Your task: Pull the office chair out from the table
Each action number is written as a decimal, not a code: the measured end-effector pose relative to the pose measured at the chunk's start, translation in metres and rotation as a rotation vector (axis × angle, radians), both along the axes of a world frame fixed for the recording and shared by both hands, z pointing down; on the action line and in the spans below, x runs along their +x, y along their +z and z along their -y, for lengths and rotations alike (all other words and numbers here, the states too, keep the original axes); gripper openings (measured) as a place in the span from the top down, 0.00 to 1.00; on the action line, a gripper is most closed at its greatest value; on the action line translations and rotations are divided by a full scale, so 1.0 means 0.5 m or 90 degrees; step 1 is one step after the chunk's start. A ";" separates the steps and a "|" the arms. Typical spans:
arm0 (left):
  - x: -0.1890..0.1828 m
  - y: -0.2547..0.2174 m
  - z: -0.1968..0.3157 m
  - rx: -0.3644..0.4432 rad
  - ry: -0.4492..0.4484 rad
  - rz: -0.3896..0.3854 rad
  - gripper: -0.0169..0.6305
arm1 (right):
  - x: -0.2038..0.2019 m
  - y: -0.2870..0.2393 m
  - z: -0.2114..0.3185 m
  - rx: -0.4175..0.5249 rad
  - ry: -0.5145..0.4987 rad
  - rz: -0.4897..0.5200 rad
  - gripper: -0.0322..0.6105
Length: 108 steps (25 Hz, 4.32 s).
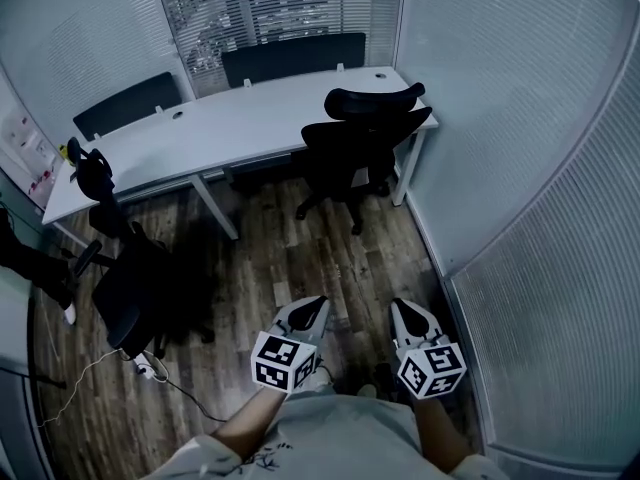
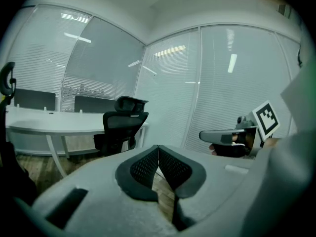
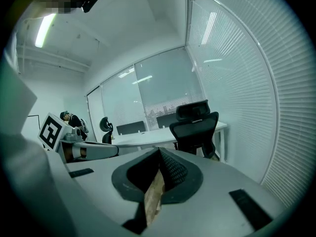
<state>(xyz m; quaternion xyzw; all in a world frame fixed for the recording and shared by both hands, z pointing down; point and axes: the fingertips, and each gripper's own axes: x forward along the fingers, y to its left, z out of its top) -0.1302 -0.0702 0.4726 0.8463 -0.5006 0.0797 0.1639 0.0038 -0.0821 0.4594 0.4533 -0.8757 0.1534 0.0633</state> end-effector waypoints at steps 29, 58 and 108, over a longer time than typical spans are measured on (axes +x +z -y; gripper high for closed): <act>-0.079 0.036 0.276 -0.007 0.024 -0.002 0.95 | -0.043 0.023 0.280 0.021 0.045 -0.017 0.94; -0.036 -0.023 0.818 0.028 -0.043 -0.005 0.95 | -0.007 -0.023 0.850 0.056 -0.022 -0.026 0.94; -0.163 -0.009 1.228 0.030 0.075 0.061 0.54 | -0.074 0.017 1.163 0.024 0.069 -0.047 0.51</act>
